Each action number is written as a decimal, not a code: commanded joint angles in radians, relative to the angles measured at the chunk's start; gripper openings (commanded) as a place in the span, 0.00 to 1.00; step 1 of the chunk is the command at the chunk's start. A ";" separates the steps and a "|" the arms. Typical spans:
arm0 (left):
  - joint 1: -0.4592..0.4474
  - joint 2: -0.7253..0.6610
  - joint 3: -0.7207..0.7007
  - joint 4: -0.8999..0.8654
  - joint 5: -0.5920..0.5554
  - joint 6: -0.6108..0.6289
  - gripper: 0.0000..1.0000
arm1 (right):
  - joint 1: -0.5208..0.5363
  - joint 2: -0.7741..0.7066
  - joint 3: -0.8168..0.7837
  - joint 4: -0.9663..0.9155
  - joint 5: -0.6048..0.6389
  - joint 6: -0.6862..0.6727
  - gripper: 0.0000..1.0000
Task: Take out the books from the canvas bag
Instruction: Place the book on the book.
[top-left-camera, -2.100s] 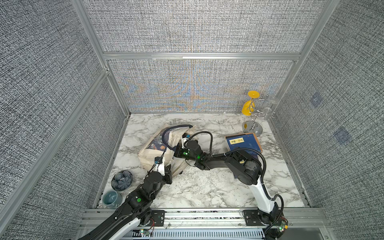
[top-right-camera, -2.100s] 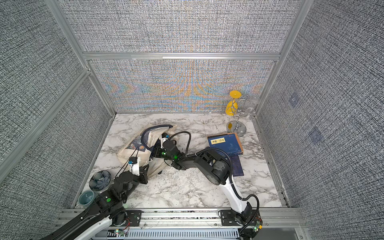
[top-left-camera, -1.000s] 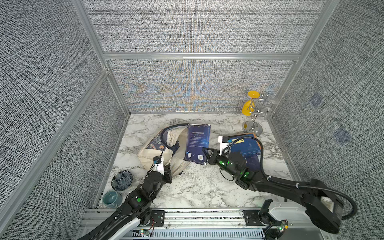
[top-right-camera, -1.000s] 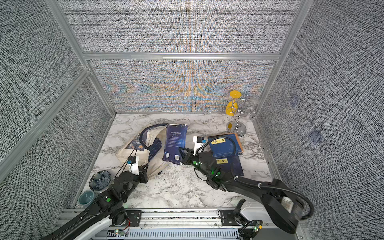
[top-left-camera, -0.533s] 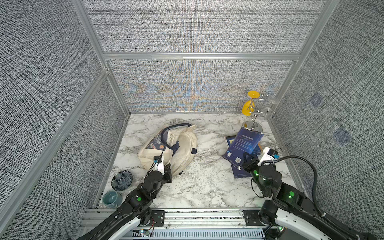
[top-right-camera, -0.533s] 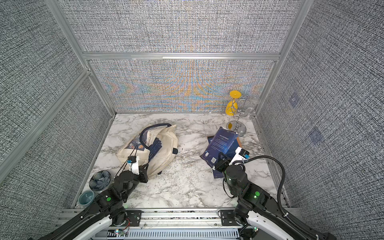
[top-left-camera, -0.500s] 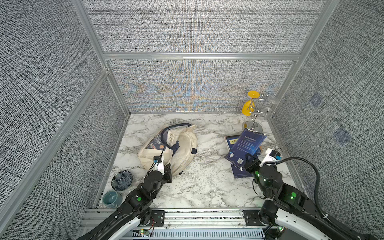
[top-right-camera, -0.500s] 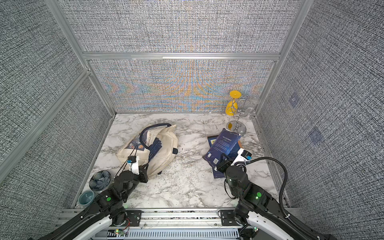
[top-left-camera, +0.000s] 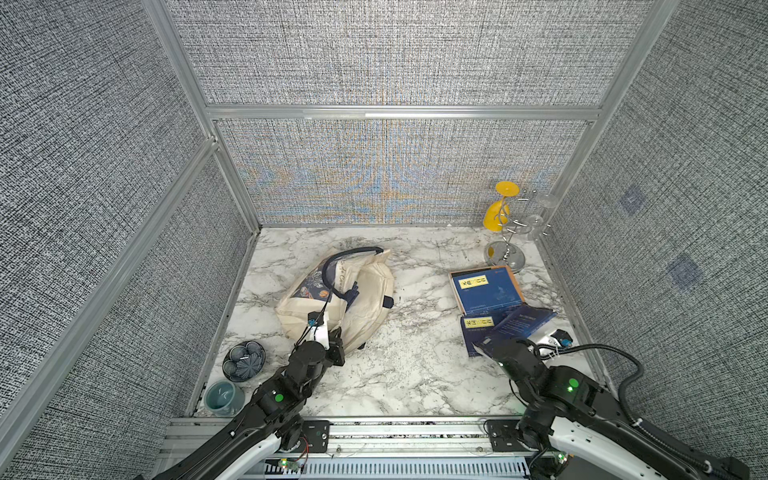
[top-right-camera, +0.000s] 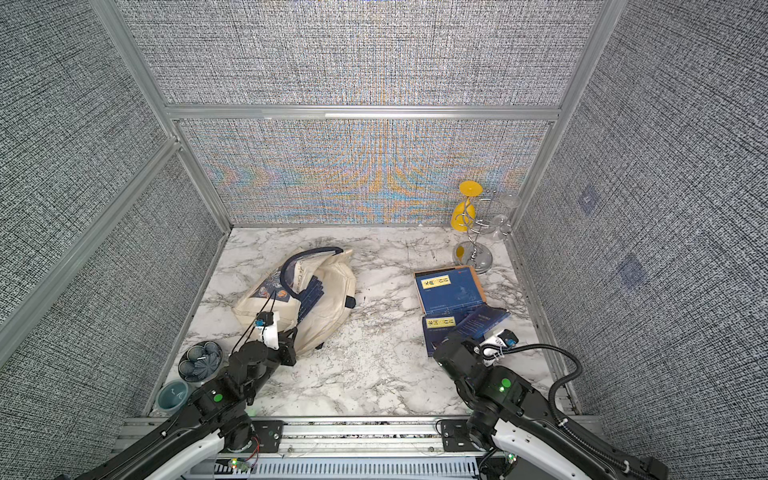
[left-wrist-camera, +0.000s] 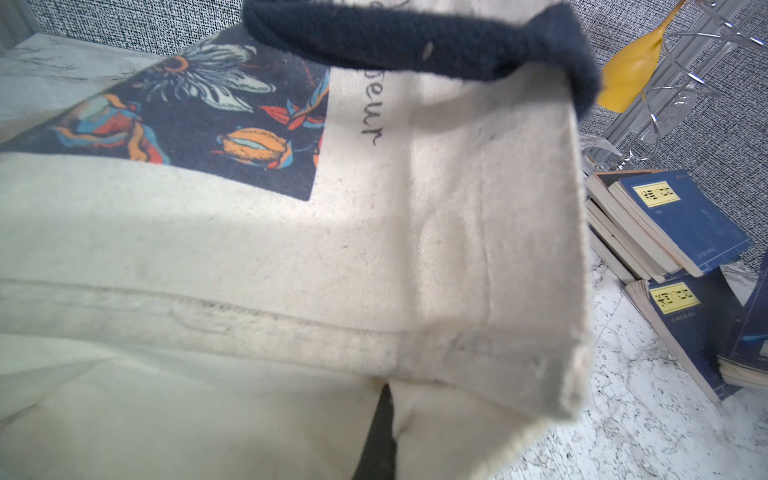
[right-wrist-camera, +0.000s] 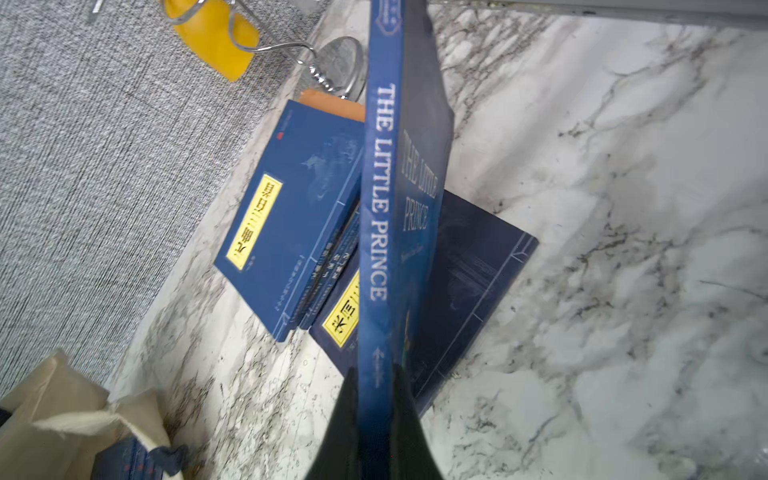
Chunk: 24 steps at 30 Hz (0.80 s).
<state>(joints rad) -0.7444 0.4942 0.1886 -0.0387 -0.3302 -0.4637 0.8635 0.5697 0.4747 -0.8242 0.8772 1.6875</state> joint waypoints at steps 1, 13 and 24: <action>-0.001 0.003 0.002 0.033 0.003 0.003 0.00 | 0.000 0.011 -0.048 0.037 0.049 0.132 0.00; 0.000 0.038 0.008 0.051 0.007 0.008 0.00 | -0.001 0.281 -0.120 0.230 -0.043 0.268 0.00; 0.000 0.025 0.000 0.052 0.008 0.011 0.00 | -0.023 0.451 -0.095 0.346 -0.131 0.260 0.37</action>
<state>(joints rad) -0.7444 0.5198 0.1886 -0.0235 -0.3195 -0.4599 0.8436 1.0019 0.3759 -0.5156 0.7788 1.9484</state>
